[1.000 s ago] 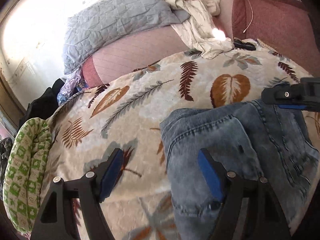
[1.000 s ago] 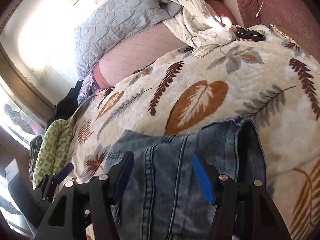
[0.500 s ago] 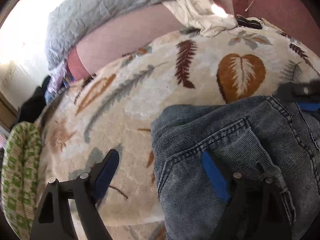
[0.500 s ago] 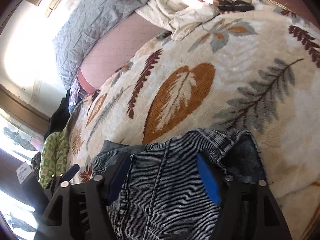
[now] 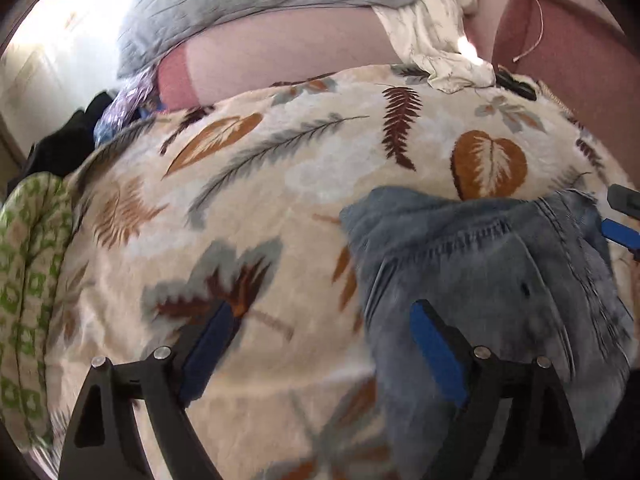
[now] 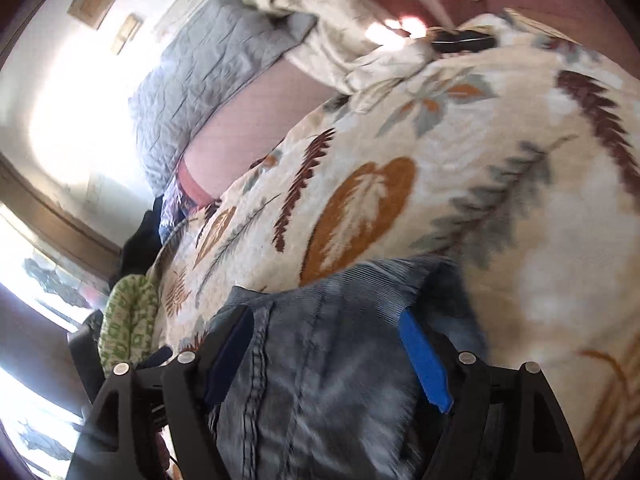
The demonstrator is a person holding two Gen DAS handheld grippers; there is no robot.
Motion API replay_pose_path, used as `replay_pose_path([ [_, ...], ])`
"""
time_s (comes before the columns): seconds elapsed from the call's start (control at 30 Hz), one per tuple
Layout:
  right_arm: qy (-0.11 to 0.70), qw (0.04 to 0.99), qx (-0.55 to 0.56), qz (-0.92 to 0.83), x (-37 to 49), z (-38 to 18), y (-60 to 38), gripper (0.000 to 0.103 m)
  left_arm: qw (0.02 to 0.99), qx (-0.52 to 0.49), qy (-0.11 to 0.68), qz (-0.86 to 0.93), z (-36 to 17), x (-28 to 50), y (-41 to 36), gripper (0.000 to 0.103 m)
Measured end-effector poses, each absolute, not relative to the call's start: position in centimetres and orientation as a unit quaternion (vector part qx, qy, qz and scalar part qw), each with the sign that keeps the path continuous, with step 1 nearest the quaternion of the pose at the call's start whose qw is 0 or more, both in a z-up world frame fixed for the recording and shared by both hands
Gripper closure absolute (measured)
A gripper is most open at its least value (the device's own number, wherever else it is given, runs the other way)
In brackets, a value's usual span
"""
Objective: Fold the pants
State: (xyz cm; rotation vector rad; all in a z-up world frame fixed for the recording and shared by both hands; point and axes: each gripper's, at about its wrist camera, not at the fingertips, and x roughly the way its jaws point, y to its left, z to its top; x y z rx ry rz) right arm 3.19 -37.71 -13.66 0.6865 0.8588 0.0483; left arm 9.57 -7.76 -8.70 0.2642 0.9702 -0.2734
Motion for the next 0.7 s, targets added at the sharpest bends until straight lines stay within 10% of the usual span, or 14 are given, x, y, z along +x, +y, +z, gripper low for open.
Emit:
replay_pose_path([
  [0.7,0.518,0.783,0.342,0.044,-1.0,-16.9,-40.2,0.018,0.792,-0.024,0.547,-0.271,-11.2,6.8,-6.3,0.013],
])
